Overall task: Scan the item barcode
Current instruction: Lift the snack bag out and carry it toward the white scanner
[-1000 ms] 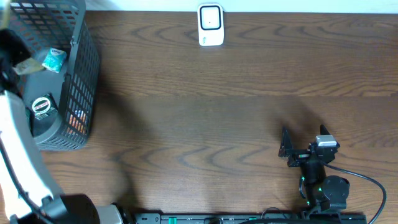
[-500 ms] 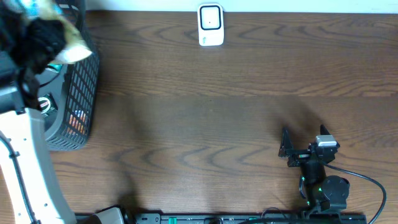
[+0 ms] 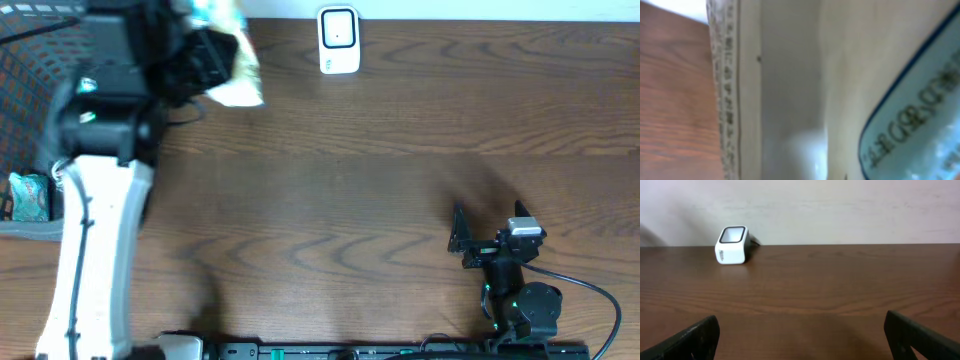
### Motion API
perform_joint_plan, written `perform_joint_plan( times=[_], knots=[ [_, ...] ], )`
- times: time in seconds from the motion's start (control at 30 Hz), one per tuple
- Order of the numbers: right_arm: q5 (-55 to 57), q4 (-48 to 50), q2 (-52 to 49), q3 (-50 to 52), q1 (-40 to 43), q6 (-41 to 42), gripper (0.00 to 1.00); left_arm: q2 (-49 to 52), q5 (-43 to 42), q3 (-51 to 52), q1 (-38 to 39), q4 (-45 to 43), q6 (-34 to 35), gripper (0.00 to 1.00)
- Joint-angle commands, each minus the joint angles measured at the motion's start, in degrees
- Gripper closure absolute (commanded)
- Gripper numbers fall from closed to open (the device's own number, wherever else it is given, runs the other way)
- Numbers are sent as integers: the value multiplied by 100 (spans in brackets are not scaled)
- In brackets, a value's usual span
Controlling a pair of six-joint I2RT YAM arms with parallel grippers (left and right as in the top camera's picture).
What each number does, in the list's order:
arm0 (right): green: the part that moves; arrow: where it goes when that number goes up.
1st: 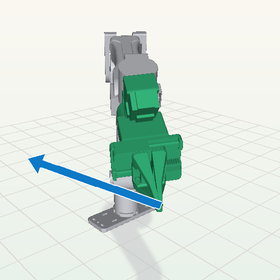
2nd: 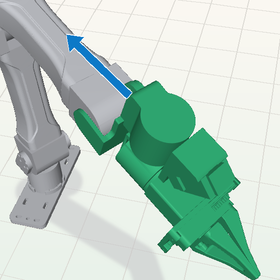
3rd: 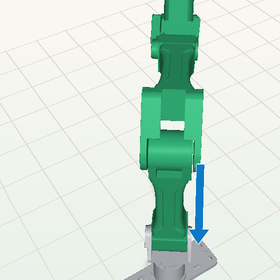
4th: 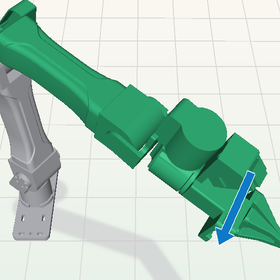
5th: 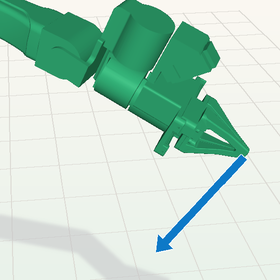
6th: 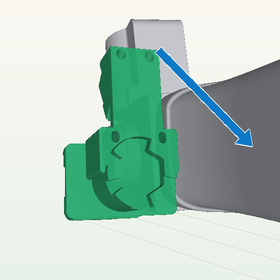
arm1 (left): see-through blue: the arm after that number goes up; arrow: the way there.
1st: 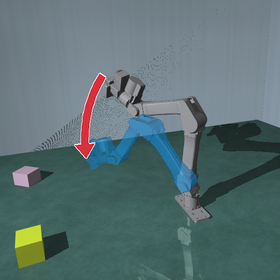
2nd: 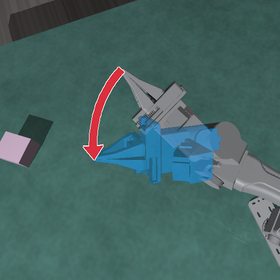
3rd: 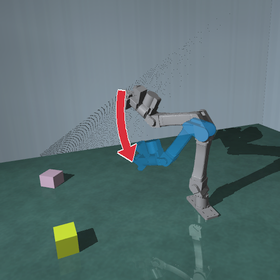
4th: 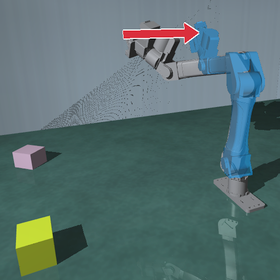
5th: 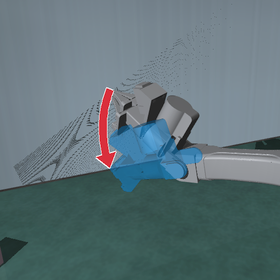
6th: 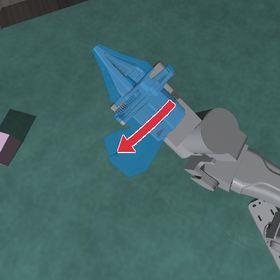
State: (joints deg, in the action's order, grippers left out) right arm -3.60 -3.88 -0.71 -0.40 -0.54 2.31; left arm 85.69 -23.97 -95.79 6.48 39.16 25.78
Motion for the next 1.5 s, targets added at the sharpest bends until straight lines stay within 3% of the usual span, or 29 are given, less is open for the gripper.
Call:
perform_joint_plan(
  times=[0.0, 0.5, 0.73, 0.8, 1.03, 1.3, 1.47],
  knots=[
    [20, -22, 33, 7, 92, 22, 1, 520, 627, -50, 527, -44, 151, 93],
    [22, -22, 33, 7, 92, 20, 1, 2765, 822, -44, 1906, -588, 822, 92],
    [22, -22, 33, 7, 92, 22, 1, 3182, 820, -44, 2070, -802, 817, 47],
    [22, -22, 33, 7, 92, 22, 1, 3171, 817, -46, 2072, -804, 815, 43],
    [22, -22, 33, 7, 92, 22, 1, 2752, 796, -46, 1915, -800, 417, 43],
    [22, -22, 33, 7, 92, 22, 1, 1541, 826, -46, 1421, -706, -361, 44],
    [22, -22, 33, 7, 92, 20, 1, 1117, 861, -46, 1093, -474, -581, 81]
  ],
)
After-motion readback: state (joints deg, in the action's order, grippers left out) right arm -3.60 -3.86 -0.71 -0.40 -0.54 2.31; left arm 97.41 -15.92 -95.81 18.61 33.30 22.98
